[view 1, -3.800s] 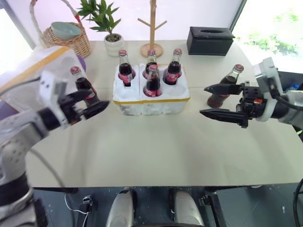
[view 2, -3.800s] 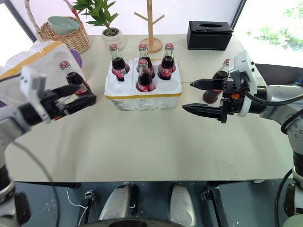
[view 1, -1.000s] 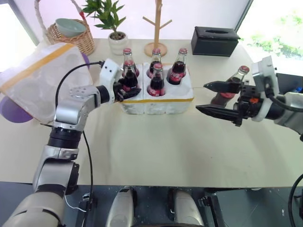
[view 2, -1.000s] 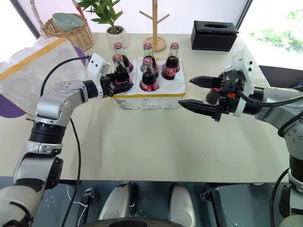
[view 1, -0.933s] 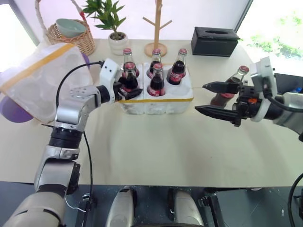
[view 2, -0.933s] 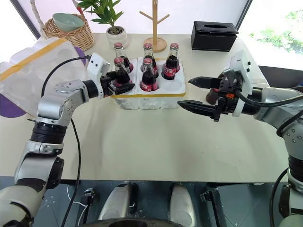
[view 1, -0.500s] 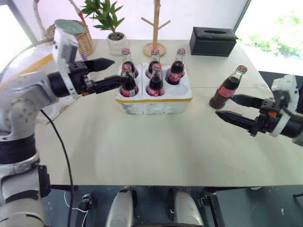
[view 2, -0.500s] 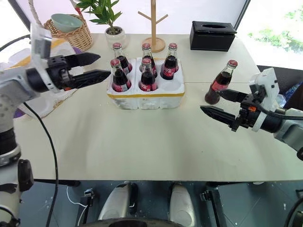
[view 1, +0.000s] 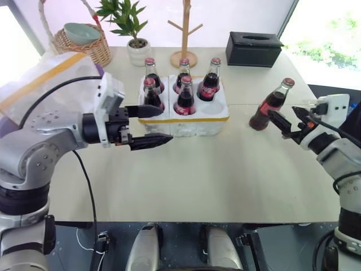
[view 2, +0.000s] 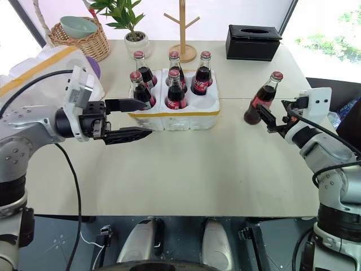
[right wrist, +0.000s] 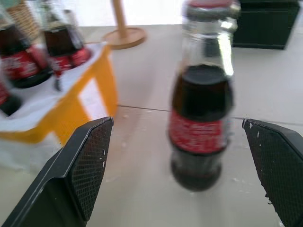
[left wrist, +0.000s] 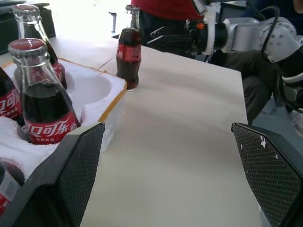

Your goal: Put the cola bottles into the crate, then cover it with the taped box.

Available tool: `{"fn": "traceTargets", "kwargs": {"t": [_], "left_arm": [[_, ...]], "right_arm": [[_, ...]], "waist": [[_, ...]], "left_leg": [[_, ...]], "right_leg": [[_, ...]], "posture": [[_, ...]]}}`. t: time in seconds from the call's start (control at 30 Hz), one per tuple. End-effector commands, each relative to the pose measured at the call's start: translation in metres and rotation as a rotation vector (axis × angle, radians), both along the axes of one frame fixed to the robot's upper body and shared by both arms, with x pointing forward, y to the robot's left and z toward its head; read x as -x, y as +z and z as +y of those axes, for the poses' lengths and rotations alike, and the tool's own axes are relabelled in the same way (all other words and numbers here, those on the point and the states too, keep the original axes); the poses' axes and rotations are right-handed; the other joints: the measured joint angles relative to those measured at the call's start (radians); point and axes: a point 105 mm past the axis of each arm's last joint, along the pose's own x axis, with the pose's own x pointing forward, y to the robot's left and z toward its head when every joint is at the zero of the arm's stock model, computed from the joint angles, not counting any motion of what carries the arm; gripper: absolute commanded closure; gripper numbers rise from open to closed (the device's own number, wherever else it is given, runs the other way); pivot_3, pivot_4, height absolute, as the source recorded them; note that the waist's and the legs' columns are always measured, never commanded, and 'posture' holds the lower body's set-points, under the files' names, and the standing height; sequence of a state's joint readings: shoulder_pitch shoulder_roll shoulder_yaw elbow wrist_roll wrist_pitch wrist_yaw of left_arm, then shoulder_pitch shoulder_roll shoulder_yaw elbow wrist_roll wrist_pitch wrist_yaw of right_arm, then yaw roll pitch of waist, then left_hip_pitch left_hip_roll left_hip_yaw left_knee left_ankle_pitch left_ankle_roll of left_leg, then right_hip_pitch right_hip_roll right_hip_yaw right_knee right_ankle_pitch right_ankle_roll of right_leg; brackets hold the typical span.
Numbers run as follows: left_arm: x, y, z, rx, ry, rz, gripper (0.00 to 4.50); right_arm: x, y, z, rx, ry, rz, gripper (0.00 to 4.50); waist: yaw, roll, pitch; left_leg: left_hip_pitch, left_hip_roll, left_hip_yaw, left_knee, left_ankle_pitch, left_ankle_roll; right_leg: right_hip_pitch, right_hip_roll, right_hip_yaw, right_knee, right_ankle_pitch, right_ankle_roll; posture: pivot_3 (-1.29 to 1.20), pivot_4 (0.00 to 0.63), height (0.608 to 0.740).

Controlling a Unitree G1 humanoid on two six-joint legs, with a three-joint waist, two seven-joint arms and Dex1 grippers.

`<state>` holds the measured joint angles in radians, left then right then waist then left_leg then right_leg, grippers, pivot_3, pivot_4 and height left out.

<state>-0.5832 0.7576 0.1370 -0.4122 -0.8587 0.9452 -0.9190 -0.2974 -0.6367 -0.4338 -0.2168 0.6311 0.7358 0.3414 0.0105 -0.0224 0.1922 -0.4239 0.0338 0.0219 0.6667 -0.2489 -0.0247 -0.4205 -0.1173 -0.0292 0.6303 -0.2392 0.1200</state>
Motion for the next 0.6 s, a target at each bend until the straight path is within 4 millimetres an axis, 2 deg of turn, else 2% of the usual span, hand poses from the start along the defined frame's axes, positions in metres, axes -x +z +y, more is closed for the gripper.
{"fn": "traceTargets", "kwargs": {"t": [0.03,0.6], "left_arm": [[0.002,0.009,-0.004,0.014,-0.004,-0.064,0.04],[-0.005,0.015,-0.018,0.038,-0.023,-0.086,0.04]], "right_arm": [[-0.009,0.010,-0.006,0.022,-0.011,-0.047,0.00],[-0.065,-0.014,-0.001,0.053,0.023,-0.019,0.00]], "waist": [[0.000,0.000,0.000],[-0.004,0.000,0.000]], "left_leg": [[0.000,0.000,0.000,0.000,0.000,0.000],[0.000,0.000,0.000,0.000,0.000,0.000]], "right_leg": [[0.000,0.000,0.000,0.000,0.000,0.000],[0.000,0.000,0.000,0.000,0.000,0.000]], "posture": [[0.00,0.150,0.736],[0.00,0.150,0.736]]}}
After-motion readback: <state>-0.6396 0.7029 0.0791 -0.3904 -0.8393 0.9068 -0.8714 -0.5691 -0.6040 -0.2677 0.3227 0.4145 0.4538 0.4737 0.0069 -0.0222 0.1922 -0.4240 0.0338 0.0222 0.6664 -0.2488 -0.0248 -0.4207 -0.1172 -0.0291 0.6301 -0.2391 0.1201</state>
